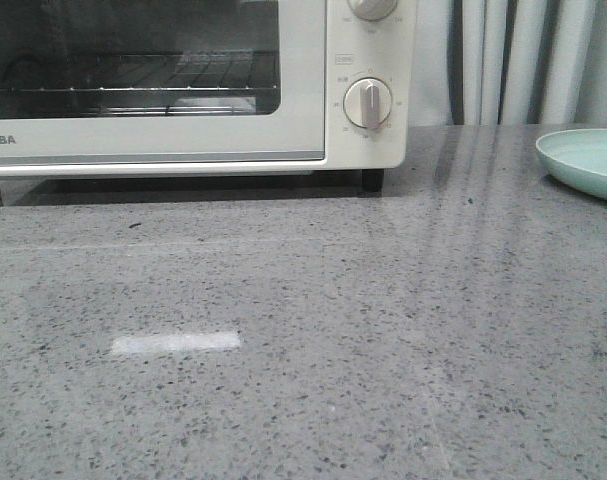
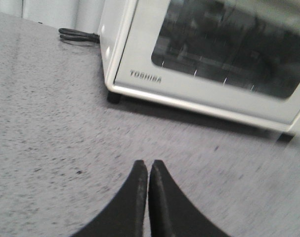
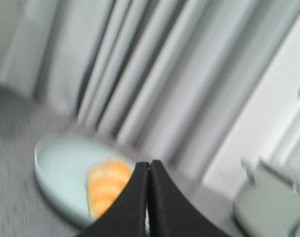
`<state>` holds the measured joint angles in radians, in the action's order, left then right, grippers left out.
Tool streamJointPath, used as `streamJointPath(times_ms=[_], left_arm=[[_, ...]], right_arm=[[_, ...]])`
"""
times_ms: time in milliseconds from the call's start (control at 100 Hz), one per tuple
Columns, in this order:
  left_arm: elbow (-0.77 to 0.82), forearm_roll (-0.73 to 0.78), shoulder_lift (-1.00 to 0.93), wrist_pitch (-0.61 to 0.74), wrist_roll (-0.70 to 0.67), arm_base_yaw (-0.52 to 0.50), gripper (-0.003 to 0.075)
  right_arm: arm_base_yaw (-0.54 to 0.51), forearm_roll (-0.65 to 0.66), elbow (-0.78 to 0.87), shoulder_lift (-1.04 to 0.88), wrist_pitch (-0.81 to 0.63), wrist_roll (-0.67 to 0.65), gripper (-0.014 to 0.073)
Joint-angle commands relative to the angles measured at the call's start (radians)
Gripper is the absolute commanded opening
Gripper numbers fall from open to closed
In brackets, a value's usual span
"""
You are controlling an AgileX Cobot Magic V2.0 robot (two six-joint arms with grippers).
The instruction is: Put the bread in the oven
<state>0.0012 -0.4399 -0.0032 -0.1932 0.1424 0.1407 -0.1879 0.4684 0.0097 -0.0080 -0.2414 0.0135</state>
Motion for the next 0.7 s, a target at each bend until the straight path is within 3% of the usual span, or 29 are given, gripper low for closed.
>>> streamJointPath(times_ms=[0, 50, 130, 260, 400, 540, 690], left_arm=[[0.023, -0.188, -0.031, 0.125, -0.008, 0.002, -0.0021], [0.023, -0.311, -0.031, 0.152, -0.008, 0.002, -0.0021], [0.023, -0.54, -0.031, 0.178, -0.008, 0.002, -0.0021], [0.023, -0.799, -0.031, 0.199, -0.008, 0.002, -0.0021], [0.021, -0.8, -0.031, 0.204, -0.007, 0.002, -0.0021], [-0.039, -0.894, -0.031, 0.201, -0.007, 0.002, -0.0021], [-0.196, -0.738, -0.003, 0.171, 0.173, 0.002, -0.0021]], right_arm=[[0.003, -0.04, 0.013, -0.021, -0.2, -0.155, -0.0048], [0.003, -0.098, 0.013, -0.021, -0.203, -0.286, -0.0048], [0.003, -0.207, 0.013, -0.021, -0.078, -0.459, -0.0049], [0.003, -0.348, 0.007, -0.021, 0.053, -0.512, -0.0048], [0.005, -0.353, -0.039, -0.021, 0.096, -0.512, -0.0048], [0.033, -0.36, -0.185, 0.008, 0.364, -0.514, -0.0048], [0.128, -0.36, -0.338, 0.114, 0.504, -0.438, -0.0048]])
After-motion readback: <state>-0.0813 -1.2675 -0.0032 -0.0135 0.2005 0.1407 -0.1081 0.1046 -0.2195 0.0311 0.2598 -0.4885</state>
